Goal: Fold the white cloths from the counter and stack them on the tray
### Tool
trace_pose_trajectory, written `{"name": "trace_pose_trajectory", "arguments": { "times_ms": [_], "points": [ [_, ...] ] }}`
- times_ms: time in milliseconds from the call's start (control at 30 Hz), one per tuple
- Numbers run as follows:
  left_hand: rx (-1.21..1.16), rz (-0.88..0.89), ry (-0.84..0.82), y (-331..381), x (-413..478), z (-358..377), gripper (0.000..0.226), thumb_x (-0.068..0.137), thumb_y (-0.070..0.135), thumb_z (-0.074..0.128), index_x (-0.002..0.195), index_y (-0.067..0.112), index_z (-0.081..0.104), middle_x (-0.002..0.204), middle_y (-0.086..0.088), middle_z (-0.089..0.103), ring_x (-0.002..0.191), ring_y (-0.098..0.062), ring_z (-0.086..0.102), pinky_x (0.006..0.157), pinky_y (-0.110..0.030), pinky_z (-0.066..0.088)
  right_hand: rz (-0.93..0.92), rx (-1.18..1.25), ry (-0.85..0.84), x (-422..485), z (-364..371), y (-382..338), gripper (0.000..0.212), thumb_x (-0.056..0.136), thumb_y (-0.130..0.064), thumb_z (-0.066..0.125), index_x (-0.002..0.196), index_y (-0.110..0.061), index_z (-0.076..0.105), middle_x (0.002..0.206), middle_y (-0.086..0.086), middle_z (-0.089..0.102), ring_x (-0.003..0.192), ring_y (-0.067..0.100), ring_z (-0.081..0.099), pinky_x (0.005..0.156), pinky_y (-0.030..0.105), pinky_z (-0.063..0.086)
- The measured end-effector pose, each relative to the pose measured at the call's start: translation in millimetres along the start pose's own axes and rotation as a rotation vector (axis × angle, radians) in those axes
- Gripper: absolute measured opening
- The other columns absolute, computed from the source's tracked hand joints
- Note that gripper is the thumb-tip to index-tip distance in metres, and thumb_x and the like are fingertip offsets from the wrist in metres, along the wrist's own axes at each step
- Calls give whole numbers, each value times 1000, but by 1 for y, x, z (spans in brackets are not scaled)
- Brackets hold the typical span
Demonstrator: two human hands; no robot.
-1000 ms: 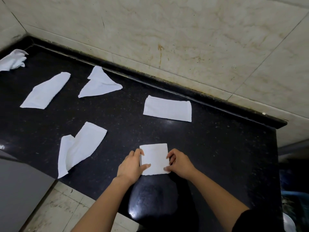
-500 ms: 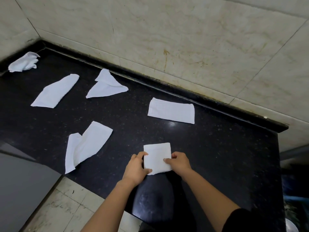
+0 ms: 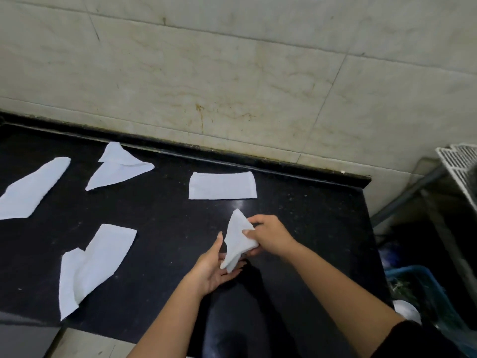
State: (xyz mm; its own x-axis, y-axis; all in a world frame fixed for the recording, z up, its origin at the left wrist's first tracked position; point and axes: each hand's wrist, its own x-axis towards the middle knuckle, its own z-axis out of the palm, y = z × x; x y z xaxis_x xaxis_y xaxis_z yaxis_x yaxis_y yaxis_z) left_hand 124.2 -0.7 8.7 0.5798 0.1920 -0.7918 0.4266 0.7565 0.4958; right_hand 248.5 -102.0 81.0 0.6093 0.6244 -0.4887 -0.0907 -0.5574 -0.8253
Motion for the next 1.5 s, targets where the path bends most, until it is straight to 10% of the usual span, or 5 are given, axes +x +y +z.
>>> {"name": "trace_pose_trajectory", "arguments": {
  "times_ms": [233, 900, 1500],
  "points": [
    [-132, 117, -168, 23, -9, 82, 36, 90, 10, 60, 123, -3, 59, 104, -17, 71, 76, -20, 72, 64, -26, 61, 26, 123, 112, -46, -99, -8, 22, 89, -5, 63, 110, -7, 65, 91, 15, 73, 67, 24, 72, 54, 27, 57],
    [299, 438, -460, 6, -65, 449, 34, 88, 1, 62, 122, 5, 62, 101, -7, 72, 71, -11, 71, 59, -19, 57, -34, 194, 444, -198, -443, 32, 13, 82, -5, 71, 95, -7, 70, 74, 6, 68, 62, 16, 64, 52, 24, 55],
    [844, 730, -126, -35, -33, 538, 48, 80, 5, 75, 126, 4, 60, 111, -14, 69, 96, -30, 68, 86, -44, 57, 121, 232, 533, -190, -513, 120, 10, 79, -12, 77, 86, -9, 70, 71, 6, 66, 59, 14, 58, 50, 22, 51]
  ]
}}
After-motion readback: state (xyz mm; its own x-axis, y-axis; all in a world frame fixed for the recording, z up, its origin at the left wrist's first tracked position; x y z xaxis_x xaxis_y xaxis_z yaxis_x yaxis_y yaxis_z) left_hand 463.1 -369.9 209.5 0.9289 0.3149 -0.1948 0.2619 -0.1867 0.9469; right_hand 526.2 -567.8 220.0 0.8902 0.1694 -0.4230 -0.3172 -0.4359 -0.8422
